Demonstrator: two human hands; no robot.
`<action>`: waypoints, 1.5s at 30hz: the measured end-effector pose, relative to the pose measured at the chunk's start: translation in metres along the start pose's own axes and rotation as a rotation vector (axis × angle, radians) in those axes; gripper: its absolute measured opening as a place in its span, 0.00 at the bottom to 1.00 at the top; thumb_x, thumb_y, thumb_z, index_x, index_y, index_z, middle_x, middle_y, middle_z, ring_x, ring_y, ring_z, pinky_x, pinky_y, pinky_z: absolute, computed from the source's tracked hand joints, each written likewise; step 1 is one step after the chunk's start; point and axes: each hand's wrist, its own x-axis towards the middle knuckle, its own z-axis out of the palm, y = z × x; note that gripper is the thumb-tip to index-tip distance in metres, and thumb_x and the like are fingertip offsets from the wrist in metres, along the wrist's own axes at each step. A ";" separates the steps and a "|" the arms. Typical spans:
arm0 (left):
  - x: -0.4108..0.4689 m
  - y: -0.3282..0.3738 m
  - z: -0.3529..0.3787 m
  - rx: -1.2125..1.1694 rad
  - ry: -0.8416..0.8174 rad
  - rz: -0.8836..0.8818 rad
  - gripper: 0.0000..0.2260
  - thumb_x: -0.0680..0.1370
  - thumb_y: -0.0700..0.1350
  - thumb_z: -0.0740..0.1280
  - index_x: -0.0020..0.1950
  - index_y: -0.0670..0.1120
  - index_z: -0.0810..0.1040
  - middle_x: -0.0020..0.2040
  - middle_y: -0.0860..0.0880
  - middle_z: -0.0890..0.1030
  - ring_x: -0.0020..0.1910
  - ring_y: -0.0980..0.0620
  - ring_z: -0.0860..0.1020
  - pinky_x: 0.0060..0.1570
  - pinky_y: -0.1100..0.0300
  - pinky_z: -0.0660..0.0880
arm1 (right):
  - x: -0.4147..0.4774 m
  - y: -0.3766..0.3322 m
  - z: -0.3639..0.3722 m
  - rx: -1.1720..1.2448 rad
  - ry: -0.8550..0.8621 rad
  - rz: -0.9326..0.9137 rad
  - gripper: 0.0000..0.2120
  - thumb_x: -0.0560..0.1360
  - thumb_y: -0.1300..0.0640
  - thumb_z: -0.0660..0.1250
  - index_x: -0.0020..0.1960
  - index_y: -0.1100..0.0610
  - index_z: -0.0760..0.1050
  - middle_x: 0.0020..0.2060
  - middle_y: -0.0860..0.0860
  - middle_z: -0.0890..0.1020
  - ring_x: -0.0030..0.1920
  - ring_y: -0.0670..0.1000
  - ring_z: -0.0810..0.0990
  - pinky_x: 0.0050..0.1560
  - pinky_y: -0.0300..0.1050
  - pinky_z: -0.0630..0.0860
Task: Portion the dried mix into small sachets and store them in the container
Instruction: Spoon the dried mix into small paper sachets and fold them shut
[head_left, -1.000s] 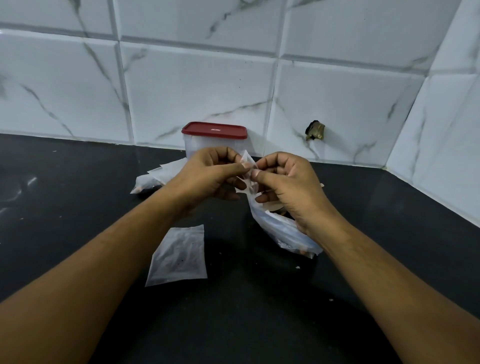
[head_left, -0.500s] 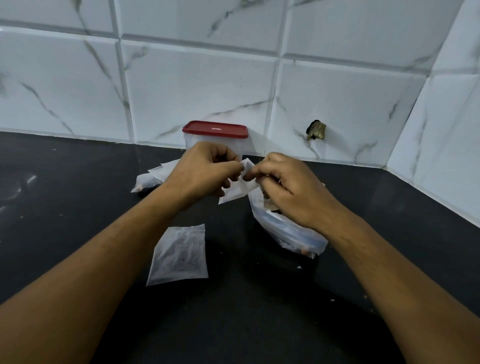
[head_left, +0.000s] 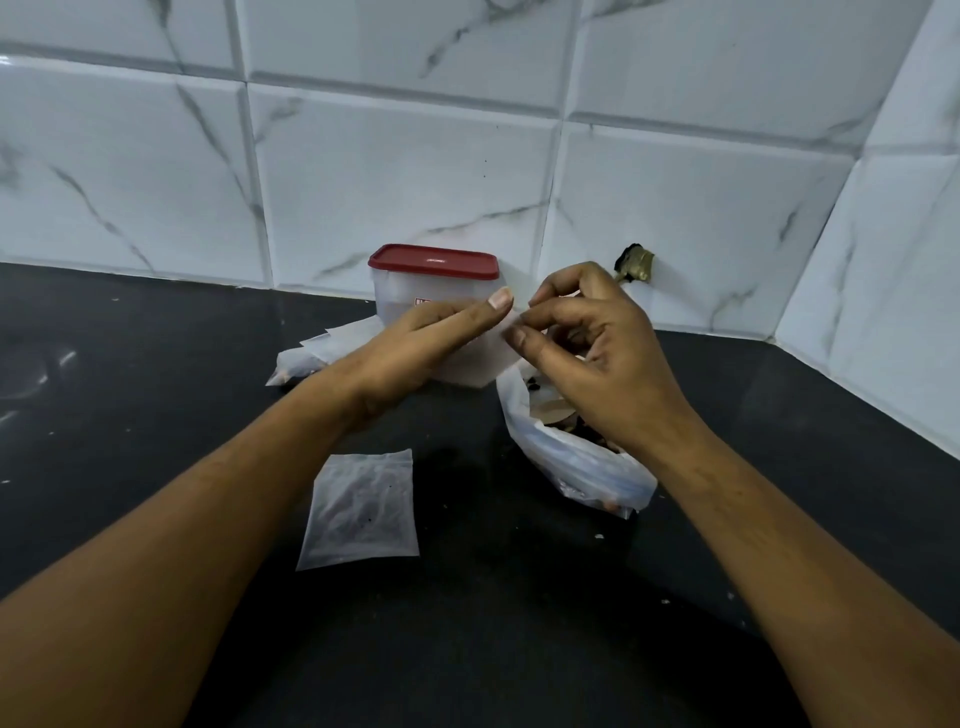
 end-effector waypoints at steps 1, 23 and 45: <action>-0.001 0.000 0.001 -0.007 -0.002 -0.009 0.17 0.75 0.67 0.60 0.51 0.60 0.82 0.56 0.61 0.81 0.57 0.63 0.77 0.54 0.66 0.72 | 0.000 0.000 0.001 0.013 0.002 0.000 0.03 0.79 0.57 0.74 0.51 0.54 0.86 0.52 0.49 0.77 0.41 0.48 0.79 0.42 0.39 0.78; -0.002 -0.002 0.007 -0.176 -0.298 -0.030 0.24 0.84 0.60 0.56 0.45 0.50 0.87 0.45 0.45 0.86 0.45 0.55 0.82 0.53 0.56 0.75 | -0.006 -0.005 0.000 0.331 -0.403 0.307 0.08 0.81 0.54 0.71 0.50 0.59 0.80 0.39 0.55 0.84 0.29 0.55 0.80 0.31 0.48 0.74; 0.000 -0.011 -0.001 -0.123 -0.267 -0.052 0.25 0.75 0.64 0.67 0.54 0.43 0.84 0.46 0.41 0.85 0.45 0.44 0.82 0.52 0.48 0.77 | -0.005 -0.022 -0.004 0.406 -0.584 0.373 0.31 0.78 0.32 0.47 0.58 0.50 0.81 0.39 0.49 0.88 0.30 0.58 0.82 0.32 0.45 0.73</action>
